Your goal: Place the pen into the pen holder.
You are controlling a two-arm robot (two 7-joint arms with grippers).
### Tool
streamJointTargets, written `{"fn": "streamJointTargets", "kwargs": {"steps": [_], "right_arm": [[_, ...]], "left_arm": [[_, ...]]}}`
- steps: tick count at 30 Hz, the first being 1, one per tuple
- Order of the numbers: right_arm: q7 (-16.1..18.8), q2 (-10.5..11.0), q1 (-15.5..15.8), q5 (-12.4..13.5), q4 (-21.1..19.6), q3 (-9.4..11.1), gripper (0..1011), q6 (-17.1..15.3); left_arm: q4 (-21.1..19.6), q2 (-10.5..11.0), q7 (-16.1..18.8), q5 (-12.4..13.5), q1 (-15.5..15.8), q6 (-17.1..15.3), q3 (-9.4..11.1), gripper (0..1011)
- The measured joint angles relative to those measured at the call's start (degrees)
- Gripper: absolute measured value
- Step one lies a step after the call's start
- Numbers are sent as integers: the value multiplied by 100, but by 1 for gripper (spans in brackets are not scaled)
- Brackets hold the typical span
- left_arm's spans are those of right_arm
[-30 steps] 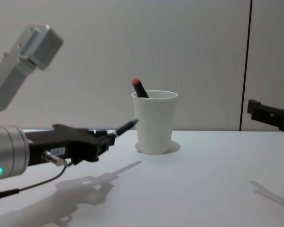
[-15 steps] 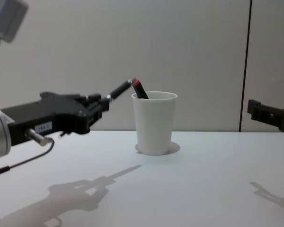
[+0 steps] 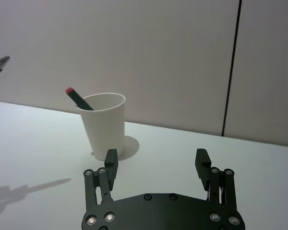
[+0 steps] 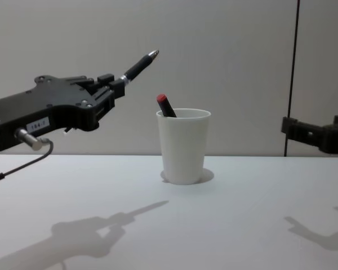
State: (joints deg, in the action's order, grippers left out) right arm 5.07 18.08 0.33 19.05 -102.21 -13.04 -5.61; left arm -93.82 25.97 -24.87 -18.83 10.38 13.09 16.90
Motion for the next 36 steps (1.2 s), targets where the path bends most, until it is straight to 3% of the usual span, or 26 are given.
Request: {"fn": "streamJointTargets", "kwargs": {"steps": [19, 20, 25, 36], "right_arm": [[344, -432, -177, 1370, -369, 140, 1001, -1380], [363, -492, -204, 1571, -404, 159, 1001, -1568], [405, -571, -251, 1848, -441, 192, 1001, -1821], [391, -692, -389, 1909, -419, 48, 1001, -1810]], "left_arm": [[-20, 8, -110, -47, -25, 331, -80, 145], [-21, 8, -114, -48, -26, 340, -82, 145], [-23, 9, -121, -51, -29, 363, -89, 145], [-25, 8, -130, -58, -33, 396, -96, 145]]}}
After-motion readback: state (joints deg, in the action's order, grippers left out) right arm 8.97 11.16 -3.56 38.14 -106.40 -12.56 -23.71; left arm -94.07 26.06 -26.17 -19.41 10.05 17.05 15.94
